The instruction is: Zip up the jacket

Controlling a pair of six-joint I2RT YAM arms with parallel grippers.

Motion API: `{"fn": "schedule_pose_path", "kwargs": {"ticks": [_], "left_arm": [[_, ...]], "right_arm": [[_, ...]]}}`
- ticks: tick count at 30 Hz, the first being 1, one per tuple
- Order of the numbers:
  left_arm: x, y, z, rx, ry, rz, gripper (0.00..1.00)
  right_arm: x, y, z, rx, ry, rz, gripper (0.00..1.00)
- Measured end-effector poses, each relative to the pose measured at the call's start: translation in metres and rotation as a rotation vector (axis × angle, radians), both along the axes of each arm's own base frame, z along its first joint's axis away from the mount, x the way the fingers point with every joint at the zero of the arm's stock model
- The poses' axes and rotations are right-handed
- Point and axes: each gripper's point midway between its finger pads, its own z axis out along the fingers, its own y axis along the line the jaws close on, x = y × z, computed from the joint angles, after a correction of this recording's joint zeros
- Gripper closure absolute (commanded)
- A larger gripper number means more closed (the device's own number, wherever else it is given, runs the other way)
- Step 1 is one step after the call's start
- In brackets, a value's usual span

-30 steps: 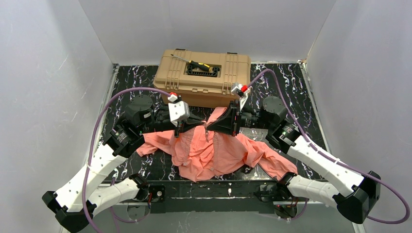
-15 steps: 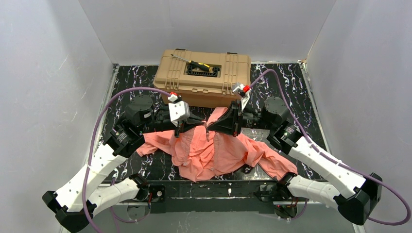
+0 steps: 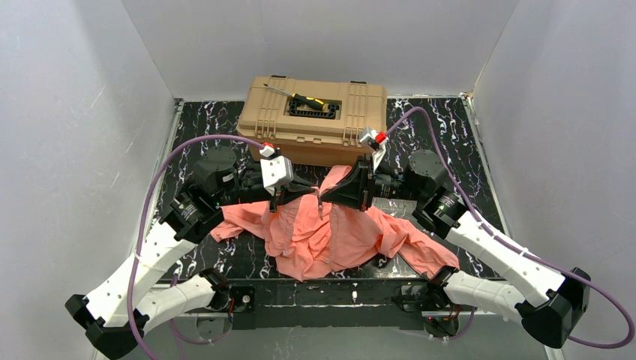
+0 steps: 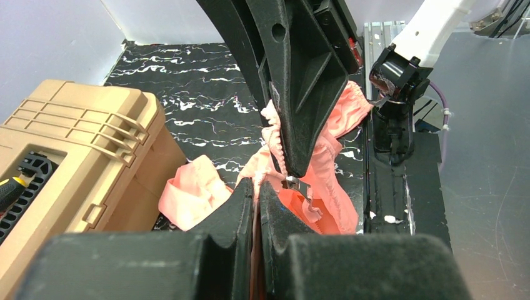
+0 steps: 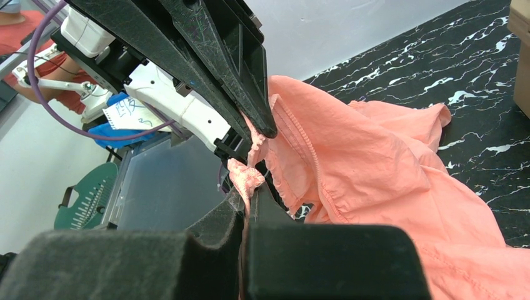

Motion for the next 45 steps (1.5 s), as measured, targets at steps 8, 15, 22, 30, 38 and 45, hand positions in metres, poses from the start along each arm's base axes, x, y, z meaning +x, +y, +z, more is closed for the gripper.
{"fn": "schedule_pose_path", "kwargs": {"ticks": [8,15,22,30,38,45], "left_arm": [[-0.003,-0.001,0.000,-0.002,0.001,-0.015,1.00],[-0.003,-0.001,0.000,-0.002,0.002,-0.019,1.00],[-0.004,-0.001,0.000,-0.003,0.002,-0.022,1.00],[-0.006,-0.002,0.000,-0.001,0.005,-0.029,1.00],[-0.006,-0.002,0.000,-0.001,0.004,-0.031,1.00],[-0.002,-0.001,0.000,0.000,-0.002,-0.003,1.00]], "right_arm": [[0.002,0.000,0.000,0.001,0.004,-0.014,0.99],[0.002,0.000,0.000,0.001,0.004,-0.015,0.99],[0.003,-0.002,0.004,0.011,0.000,-0.030,0.99],[0.004,-0.003,0.010,0.029,0.002,-0.047,0.99],[0.004,-0.003,0.011,0.036,0.002,-0.045,0.99],[0.004,-0.002,0.007,0.025,0.011,-0.043,0.99]]}}
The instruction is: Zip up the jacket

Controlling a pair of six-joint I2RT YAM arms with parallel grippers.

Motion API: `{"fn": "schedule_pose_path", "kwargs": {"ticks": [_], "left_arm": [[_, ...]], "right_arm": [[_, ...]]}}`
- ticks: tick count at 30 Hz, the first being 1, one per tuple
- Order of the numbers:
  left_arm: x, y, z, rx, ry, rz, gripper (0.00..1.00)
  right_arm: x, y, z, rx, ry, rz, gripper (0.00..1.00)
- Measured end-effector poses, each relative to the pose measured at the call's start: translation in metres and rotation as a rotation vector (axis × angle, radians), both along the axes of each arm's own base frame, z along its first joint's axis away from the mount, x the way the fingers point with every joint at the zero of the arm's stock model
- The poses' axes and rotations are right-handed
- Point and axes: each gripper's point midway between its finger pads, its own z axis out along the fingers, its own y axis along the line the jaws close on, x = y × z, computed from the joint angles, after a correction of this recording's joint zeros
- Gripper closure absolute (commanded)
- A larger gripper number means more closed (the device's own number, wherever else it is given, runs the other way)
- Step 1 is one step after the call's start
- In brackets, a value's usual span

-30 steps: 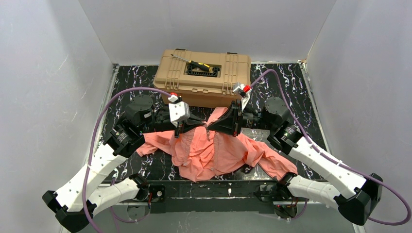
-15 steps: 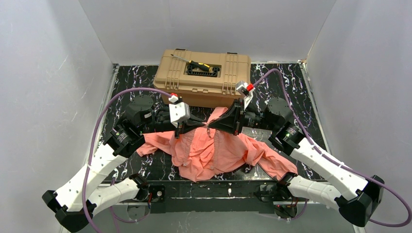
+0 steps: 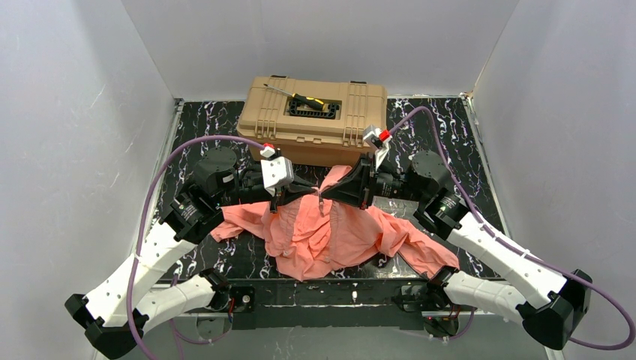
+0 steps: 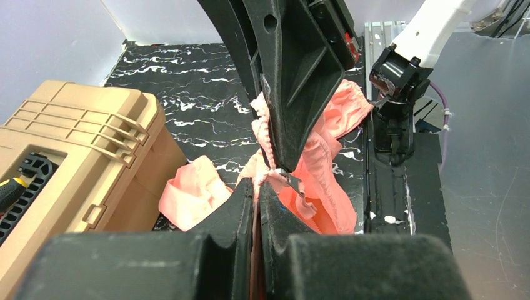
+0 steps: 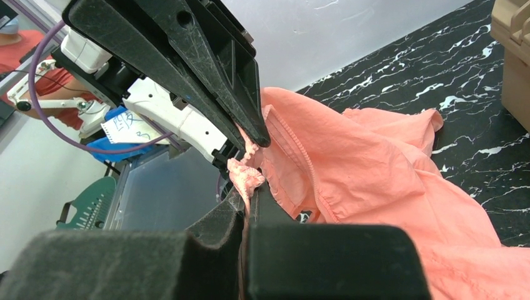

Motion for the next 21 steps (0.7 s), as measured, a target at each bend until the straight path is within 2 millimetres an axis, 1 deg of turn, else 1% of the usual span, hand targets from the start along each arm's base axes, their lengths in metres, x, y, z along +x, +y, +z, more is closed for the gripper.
{"fn": "schedule_pose_path", "kwargs": {"ticks": [9,21], "left_arm": [[0.003,0.001,0.000,0.002,-0.003,0.016,1.00],[0.002,0.001,0.000,0.003,-0.007,0.012,1.00]], "right_arm": [[-0.001,0.001,-0.011,-0.035,0.032,0.013,0.99],[-0.003,0.001,-0.011,-0.038,0.034,0.021,0.99]]}}
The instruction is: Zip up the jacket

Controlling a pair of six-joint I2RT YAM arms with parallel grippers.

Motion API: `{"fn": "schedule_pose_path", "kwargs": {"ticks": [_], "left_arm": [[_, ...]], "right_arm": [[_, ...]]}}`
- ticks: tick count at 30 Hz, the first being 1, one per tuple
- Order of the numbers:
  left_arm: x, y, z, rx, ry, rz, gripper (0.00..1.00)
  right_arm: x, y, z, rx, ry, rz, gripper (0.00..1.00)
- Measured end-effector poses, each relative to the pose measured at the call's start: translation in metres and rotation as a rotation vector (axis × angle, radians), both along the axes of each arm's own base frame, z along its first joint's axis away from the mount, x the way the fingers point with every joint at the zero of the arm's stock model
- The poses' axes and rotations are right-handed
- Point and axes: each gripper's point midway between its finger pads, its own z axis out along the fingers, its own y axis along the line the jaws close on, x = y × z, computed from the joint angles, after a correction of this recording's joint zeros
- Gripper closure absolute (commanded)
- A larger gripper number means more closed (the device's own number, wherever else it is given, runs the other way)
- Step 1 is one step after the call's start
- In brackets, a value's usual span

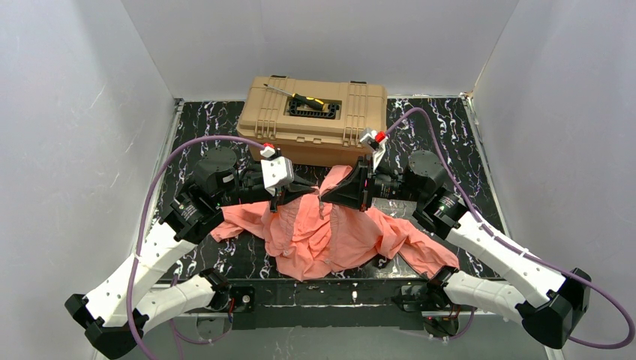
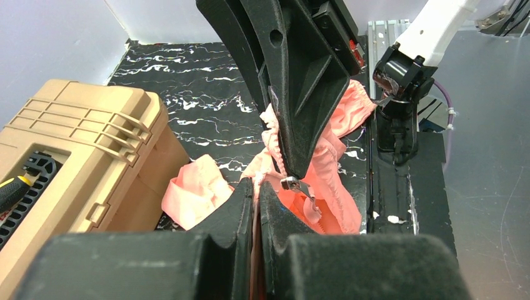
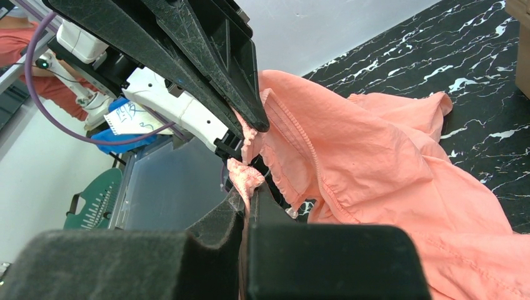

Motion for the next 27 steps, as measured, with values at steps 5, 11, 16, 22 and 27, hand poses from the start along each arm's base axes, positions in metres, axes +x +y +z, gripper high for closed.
{"fn": "schedule_pose_path", "kwargs": {"ticks": [5,11,16,22,27], "left_arm": [[-0.0002,0.0000,-0.0001,0.001,-0.001,-0.001,1.00],[-0.0007,-0.0001,-0.0002,0.001,-0.001,-0.005,1.00],[-0.0011,-0.0002,-0.0003,0.002,-0.003,-0.007,1.00],[-0.0012,-0.0002,-0.0005,0.002,-0.003,-0.008,1.00],[-0.0014,0.0001,0.0001,0.002,-0.008,-0.009,1.00]], "right_arm": [[-0.0006,0.0000,0.0001,0.000,0.000,0.003,0.99],[-0.0012,0.0000,0.0008,0.002,-0.002,0.007,0.99],[-0.0011,0.0001,0.0018,0.006,-0.004,0.007,0.99],[-0.0010,0.0001,0.0024,0.008,-0.006,0.006,0.99],[-0.0010,0.0003,0.0044,0.015,-0.008,0.006,0.99]]}}
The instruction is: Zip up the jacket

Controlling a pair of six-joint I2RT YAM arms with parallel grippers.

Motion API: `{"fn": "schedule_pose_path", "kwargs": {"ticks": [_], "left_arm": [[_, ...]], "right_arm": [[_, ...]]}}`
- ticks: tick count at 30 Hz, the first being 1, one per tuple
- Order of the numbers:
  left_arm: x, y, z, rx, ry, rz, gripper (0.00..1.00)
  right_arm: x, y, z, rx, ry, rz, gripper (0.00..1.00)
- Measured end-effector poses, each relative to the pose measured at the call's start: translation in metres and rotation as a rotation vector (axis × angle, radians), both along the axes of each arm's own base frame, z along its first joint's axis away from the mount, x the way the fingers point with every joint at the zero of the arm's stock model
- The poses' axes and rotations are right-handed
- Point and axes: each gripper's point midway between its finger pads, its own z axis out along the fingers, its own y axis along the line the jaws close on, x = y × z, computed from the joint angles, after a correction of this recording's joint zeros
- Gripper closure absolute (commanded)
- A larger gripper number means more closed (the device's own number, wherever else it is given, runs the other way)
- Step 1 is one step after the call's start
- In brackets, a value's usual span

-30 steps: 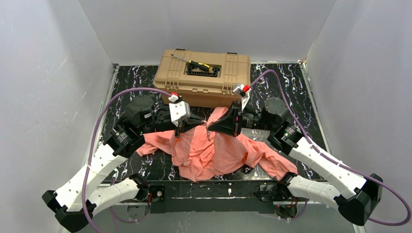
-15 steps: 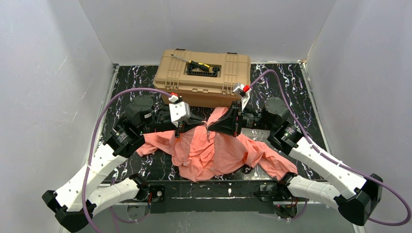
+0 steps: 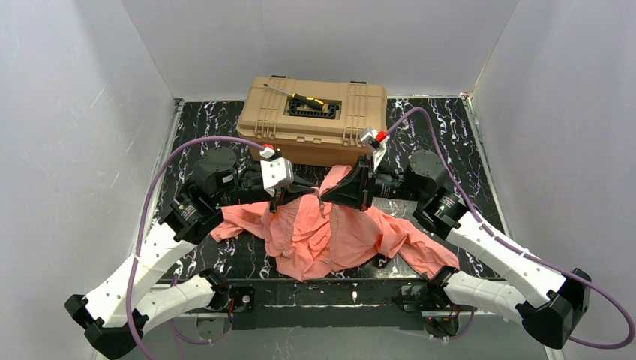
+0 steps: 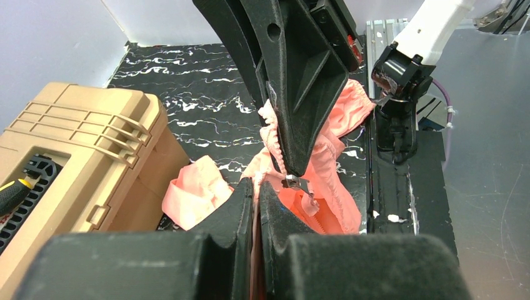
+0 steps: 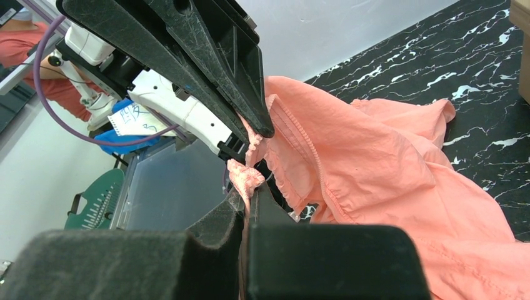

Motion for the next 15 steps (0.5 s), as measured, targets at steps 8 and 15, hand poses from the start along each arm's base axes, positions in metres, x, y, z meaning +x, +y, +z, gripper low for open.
{"fn": "schedule_pose_path", "kwargs": {"ticks": [8,15], "left_arm": [[-0.0007,0.0001,0.0005,-0.002,-0.001,-0.003,1.00],[-0.0006,0.0001,0.0006,-0.001,-0.006,-0.004,1.00]], "right_arm": [[-0.0001,0.0001,0.0016,0.006,0.001,0.000,0.99],[0.0000,0.0002,0.0029,0.011,0.014,-0.003,0.99]]}}
